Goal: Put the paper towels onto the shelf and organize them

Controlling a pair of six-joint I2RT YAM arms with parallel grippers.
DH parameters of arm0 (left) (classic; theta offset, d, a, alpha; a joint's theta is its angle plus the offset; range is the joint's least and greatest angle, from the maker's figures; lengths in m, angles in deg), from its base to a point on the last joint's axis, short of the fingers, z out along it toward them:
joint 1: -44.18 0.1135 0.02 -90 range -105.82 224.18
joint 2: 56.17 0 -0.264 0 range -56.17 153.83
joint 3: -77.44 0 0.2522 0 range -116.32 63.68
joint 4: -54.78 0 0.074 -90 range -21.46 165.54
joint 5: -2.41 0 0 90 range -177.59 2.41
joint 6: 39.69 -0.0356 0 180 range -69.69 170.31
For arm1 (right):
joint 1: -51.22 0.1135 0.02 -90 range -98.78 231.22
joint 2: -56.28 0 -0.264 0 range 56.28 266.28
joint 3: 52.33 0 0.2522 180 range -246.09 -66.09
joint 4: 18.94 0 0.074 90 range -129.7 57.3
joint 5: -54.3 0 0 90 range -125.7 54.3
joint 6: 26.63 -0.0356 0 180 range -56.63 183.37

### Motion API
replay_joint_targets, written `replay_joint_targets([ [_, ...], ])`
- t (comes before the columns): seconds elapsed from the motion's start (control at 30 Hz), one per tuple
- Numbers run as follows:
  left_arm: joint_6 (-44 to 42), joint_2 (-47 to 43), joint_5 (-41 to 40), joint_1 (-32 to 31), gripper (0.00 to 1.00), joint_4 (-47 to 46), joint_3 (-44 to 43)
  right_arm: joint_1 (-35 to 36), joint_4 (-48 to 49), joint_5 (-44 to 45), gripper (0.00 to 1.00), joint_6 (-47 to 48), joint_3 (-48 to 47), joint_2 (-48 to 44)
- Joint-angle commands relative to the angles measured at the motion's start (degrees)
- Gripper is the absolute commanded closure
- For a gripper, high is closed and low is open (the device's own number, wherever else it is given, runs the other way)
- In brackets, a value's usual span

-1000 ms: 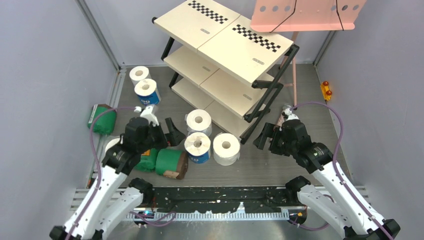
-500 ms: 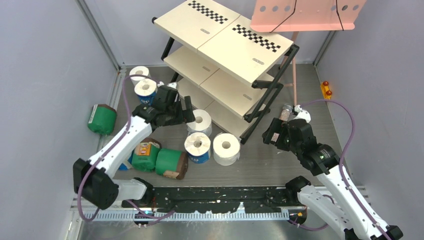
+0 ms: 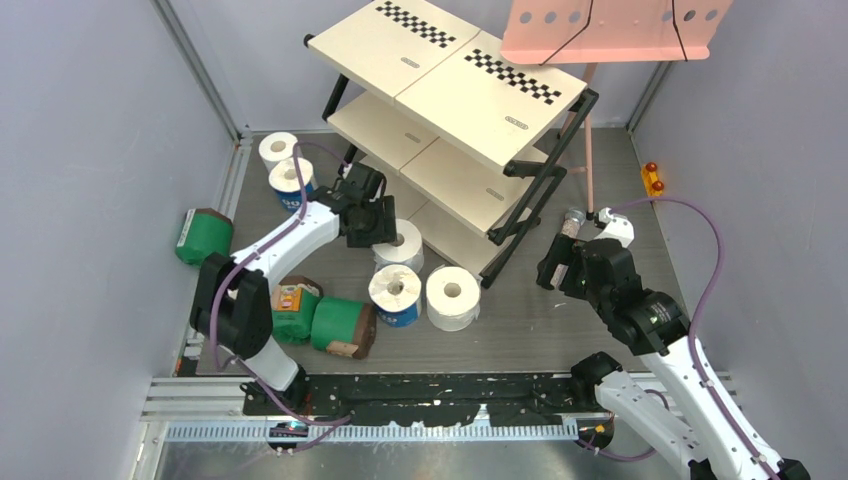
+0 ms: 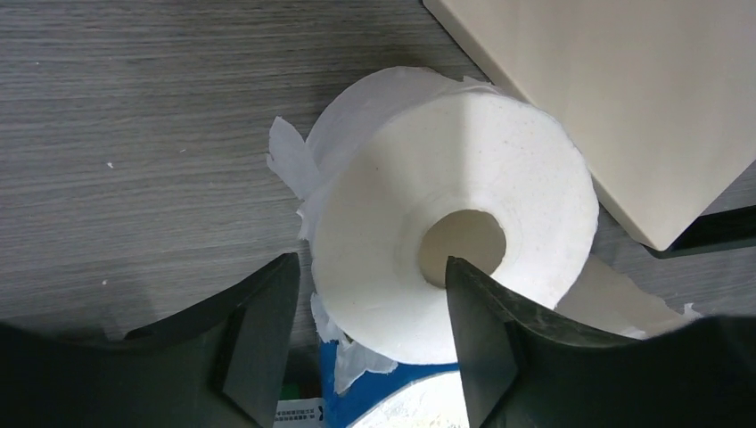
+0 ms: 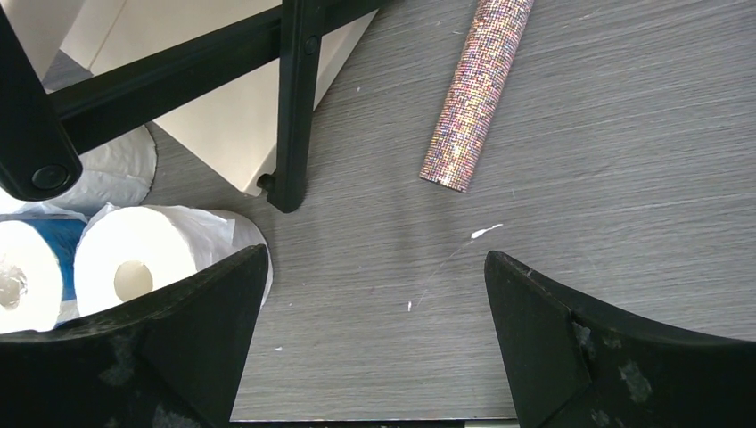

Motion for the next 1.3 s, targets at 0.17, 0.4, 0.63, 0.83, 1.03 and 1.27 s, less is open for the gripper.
replay_joint_targets([
  [0.17, -0.7, 1.7, -0.7, -0.1, 0.50, -3.8, -0.4, 0.3, 0.4, 2.8, 0.00, 2.0, -2.1, 1.9],
  [0.4, 0.0, 3.8, -2.1, -0.1, 0.50, -6.0, -0.6, 0.3, 0.4, 3.4, 0.00, 3.0, -3.1, 3.0],
  [0.63, -1.5, -1.5, -3.2, -0.1, 0.76, -2.3, -1.4, 0.3, -0.2, 4.9, 0.00, 3.3, -3.5, 2.6],
  [0.83, -3.9, -10.4, -6.2, 1.0, 0.92, 4.5, -5.4, 0.3, -0.2, 6.5, 0.00, 3.8, -3.8, 2.3],
  [1.03, -6.5, -16.4, -8.3, 3.3, 0.98, 10.3, -12.9, 0.3, -0.5, 7.7, 0.00, 4.1, -3.9, 1.6],
  [1.27, -11.0, -18.7, -13.4, 5.7, 1.00, 18.3, -32.5, 0.3, -1.6, 9.7, 0.00, 4.1, -3.7, 0.0],
])
